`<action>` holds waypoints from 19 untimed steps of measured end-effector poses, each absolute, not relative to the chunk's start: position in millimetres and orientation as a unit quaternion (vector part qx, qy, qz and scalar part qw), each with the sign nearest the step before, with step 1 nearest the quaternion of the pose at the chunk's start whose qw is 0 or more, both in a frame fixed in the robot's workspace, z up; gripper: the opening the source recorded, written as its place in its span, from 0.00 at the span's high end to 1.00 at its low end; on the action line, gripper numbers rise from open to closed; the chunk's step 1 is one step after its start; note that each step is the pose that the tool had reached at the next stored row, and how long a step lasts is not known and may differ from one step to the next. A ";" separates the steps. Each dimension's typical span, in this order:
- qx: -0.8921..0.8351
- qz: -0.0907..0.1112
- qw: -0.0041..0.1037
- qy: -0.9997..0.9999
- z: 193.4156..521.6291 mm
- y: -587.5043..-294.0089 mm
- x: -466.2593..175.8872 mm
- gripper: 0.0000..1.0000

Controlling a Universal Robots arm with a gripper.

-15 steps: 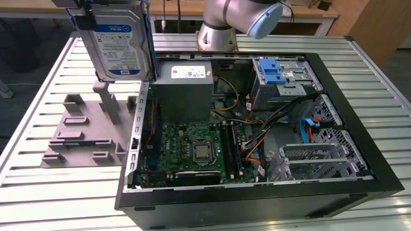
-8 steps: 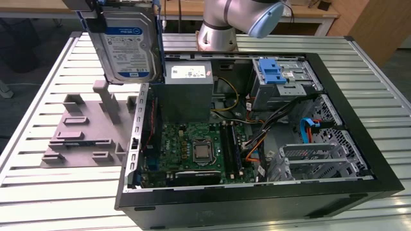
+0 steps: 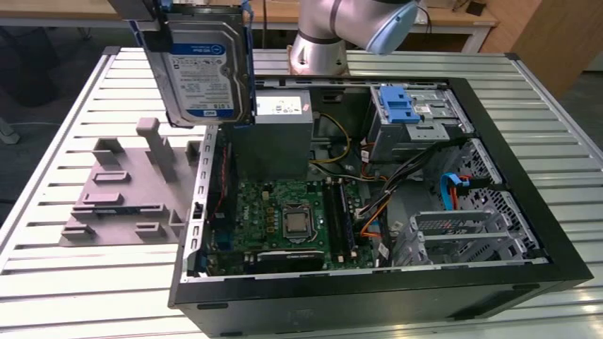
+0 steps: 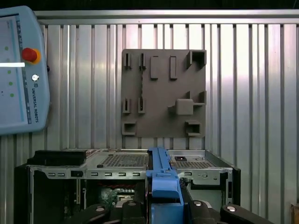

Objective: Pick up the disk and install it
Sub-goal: 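Pick up the disk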

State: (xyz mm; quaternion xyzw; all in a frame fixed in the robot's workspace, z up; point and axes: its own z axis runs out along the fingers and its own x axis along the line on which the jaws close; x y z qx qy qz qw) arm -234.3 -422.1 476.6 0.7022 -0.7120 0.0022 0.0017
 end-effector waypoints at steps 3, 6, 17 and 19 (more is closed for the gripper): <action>0.702 0.002 0.002 -0.712 476.6 -424.5 -228.0 0.64; 0.702 0.002 0.002 -0.712 476.6 -426.2 -222.2 0.64; 0.702 0.002 0.002 -0.712 476.6 -433.7 -197.7 0.64; 0.702 0.002 0.002 -0.712 476.6 -435.0 -193.2 0.64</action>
